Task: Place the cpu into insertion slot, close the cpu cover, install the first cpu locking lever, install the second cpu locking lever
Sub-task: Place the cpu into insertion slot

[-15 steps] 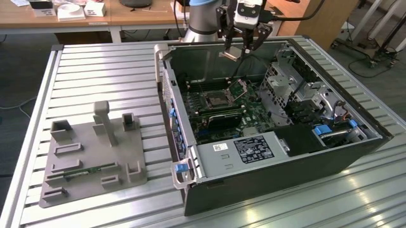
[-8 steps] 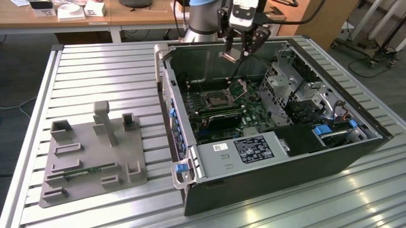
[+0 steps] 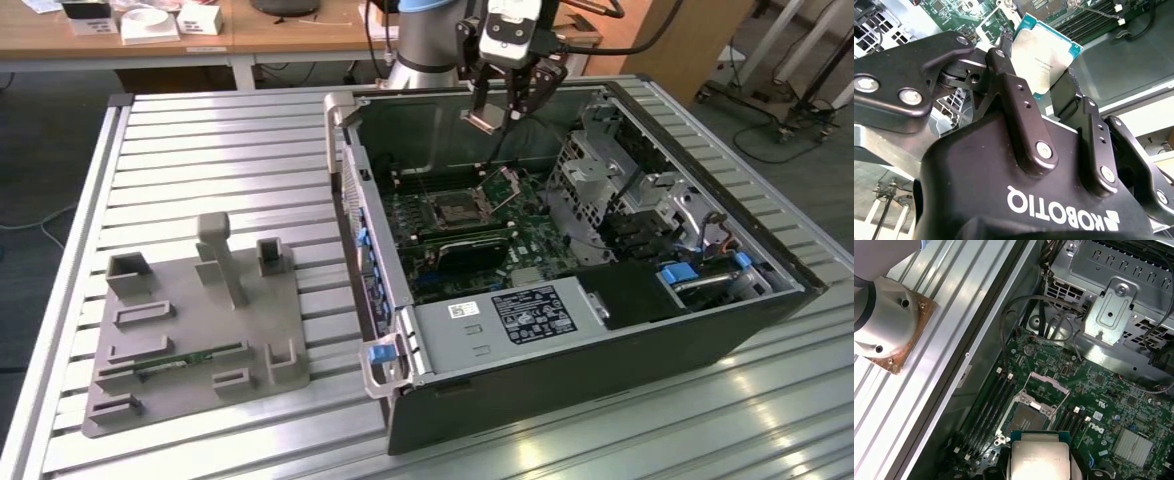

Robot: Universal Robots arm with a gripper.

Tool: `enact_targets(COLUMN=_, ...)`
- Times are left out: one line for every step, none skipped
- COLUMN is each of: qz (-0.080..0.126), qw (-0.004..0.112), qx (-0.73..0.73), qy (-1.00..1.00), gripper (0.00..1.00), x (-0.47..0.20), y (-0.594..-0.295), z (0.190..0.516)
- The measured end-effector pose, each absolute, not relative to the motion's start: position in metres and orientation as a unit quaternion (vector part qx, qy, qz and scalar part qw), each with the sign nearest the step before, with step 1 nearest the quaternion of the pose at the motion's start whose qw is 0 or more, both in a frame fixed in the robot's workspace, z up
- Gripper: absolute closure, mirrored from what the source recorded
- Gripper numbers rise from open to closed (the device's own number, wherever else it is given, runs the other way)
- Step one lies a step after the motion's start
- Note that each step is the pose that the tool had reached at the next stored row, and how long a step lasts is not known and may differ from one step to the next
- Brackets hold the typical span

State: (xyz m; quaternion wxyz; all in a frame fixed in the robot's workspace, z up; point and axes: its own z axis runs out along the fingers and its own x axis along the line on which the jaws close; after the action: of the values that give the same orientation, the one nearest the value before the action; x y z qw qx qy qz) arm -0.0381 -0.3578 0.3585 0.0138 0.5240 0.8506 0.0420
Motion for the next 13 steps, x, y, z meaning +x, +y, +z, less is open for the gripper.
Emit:
enact_targets(qz=0.042, qw=0.014, qx=0.524, qy=0.851, gripper=0.46, x=-0.0382, y=-0.3578, z=0.3585)
enact_targets(qz=0.042, qw=0.014, qx=0.524, qy=0.851, gripper=0.46, x=-0.0382, y=-0.3578, z=0.3583)
enact_targets(qz=0.042, qw=0.014, qx=0.524, qy=0.851, gripper=0.46, x=-0.0382, y=-0.3578, z=0.3581)
enact_targets(qz=0.042, qw=0.014, qx=0.524, qy=0.851, gripper=0.46, x=-0.0382, y=-0.3578, z=0.3581)
enact_targets(qz=0.042, qw=0.014, qx=0.524, qy=0.851, gripper=0.46, x=-0.0382, y=-0.3578, z=0.3581)
enact_targets(qz=0.042, qw=0.014, qx=0.524, qy=0.851, gripper=0.46, x=-0.0382, y=-0.3578, z=0.3581)
enact_targets(qz=0.042, qw=0.014, qx=0.524, qy=0.851, gripper=0.46, x=-0.0382, y=-0.3578, z=0.3581)
enact_targets(qz=0.042, qw=0.014, qx=0.524, qy=0.851, gripper=0.46, x=-0.0382, y=-0.3578, z=0.3581)
enact_targets(qz=0.042, qw=0.014, qx=0.524, qy=0.851, gripper=0.46, x=-0.0382, y=-0.3578, z=0.358)
enact_targets(qz=0.042, qw=0.014, qx=0.524, qy=0.85, gripper=0.46, x=-0.0382, y=-0.3578, z=0.358)
enact_targets(qz=0.042, qw=0.014, qx=0.524, qy=0.85, gripper=0.46, x=-0.0382, y=-0.3578, z=0.358)
enact_targets(qz=0.042, qw=0.014, qx=0.525, qy=0.85, gripper=0.46, x=-0.0381, y=-0.3578, z=0.3579)
enact_targets(qz=0.042, qw=0.014, qx=0.525, qy=0.85, gripper=0.46, x=-0.0381, y=-0.3578, z=0.3579)
